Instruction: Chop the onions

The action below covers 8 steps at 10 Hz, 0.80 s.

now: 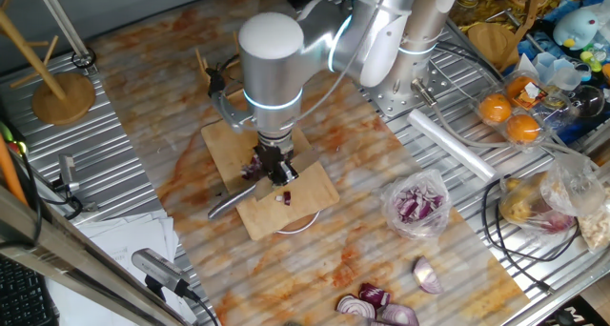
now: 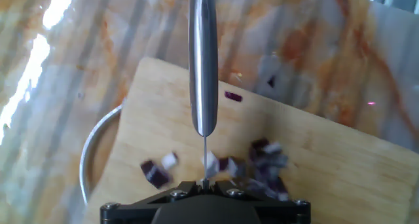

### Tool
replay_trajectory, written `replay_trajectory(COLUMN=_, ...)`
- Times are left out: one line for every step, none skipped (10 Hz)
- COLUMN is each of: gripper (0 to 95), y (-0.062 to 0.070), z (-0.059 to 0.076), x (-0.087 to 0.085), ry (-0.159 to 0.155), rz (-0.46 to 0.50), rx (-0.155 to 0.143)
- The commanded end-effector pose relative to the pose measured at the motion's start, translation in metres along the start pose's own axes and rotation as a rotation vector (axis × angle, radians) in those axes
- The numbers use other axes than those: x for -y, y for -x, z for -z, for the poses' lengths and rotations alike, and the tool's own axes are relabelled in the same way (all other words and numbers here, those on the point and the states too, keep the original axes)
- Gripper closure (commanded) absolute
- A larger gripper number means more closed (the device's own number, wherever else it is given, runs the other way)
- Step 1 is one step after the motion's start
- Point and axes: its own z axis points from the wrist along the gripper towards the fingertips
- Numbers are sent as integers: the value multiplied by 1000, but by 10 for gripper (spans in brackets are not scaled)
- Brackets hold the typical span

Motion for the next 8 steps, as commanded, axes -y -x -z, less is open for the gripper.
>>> replay_trajectory(gripper=950, y=1, z=-1, x=1, ry=-21, rz=-18, rx=-18)
replay_trajectory(gripper=950, y=1, z=-1, x=1, ry=-31, rz=8, rx=-27)
replay_trajectory(gripper=950, y=1, z=-1, x=1, ry=-26, rz=36, rx=-54)
replay_trajectory(gripper=950, y=1, z=-1, x=1, ry=-23, rz=55, rx=-71)
replay_trajectory(gripper=950, y=1, z=-1, x=1, ry=-17, rz=82, rx=-82)
replay_trajectory(gripper=950, y=1, z=-1, x=1, ry=1, rz=75, rx=-79)
replay_trajectory(gripper=950, y=1, z=-1, x=1, ry=-1, rz=60, rx=-81)
replay_trajectory(gripper=950, y=1, z=-1, x=1, ry=-6, rz=32, rx=-85)
